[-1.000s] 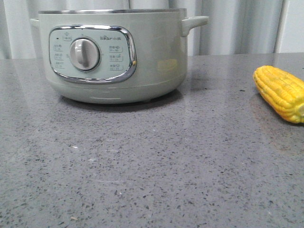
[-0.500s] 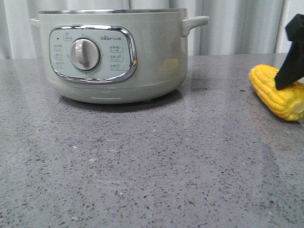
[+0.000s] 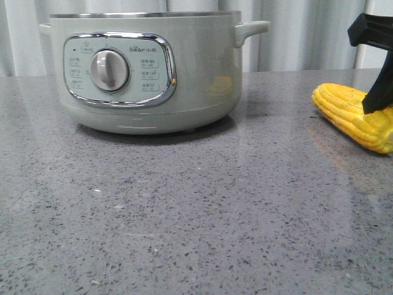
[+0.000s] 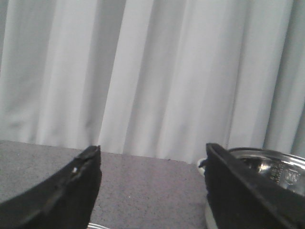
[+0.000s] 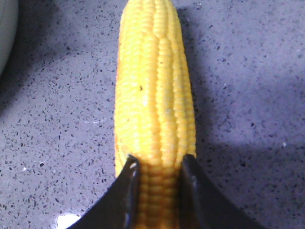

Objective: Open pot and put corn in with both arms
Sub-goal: 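Grasp the yellow corn cob with the right gripper and lift it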

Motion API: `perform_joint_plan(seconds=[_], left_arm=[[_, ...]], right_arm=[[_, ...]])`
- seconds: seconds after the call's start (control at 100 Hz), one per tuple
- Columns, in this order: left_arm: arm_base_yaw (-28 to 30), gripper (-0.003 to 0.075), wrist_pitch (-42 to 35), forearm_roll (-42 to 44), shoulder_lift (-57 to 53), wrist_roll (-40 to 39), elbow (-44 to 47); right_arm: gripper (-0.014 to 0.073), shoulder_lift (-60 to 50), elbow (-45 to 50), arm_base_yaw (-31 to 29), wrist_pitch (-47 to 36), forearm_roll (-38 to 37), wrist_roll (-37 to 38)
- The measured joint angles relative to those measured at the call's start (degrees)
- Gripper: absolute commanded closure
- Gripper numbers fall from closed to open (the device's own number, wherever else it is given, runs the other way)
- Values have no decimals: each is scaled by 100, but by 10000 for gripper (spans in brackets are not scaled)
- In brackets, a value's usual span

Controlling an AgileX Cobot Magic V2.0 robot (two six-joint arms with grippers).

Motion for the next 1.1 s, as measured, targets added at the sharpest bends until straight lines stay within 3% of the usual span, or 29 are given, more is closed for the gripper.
perform_joint_plan(seconds=[0.17, 0.37, 0.6, 0.71, 0.83, 0.89, 0.95, 1.1], left_arm=[[0, 324, 96, 13, 0, 0, 0], [0, 324, 117, 22, 0, 0, 0], [0, 339, 123, -230, 0, 0, 0], [0, 435, 182, -527, 0, -10, 0], [-93, 622, 525, -646, 0, -10, 0], [-188, 741, 782, -650, -10, -10, 0], [-285, 741, 1113, -654, -12, -10, 0], [-517, 741, 1809, -654, -22, -10, 0]], right_arm=[[667, -201, -129, 0, 111, 0, 0], [667, -812, -910, 51, 146, -20, 0], [667, -745, -2113, 976, 30, -37, 0], [667, -247, -2443, 1611, -285, -37, 0], [652, 453, -2698, 2081, -670, -37, -3], [583, 765, -2830, 2190, -741, -37, -3], [474, 1073, -2997, 2242, -772, -37, -3], [97, 1537, -3370, 2250, -632, -37, -3]])
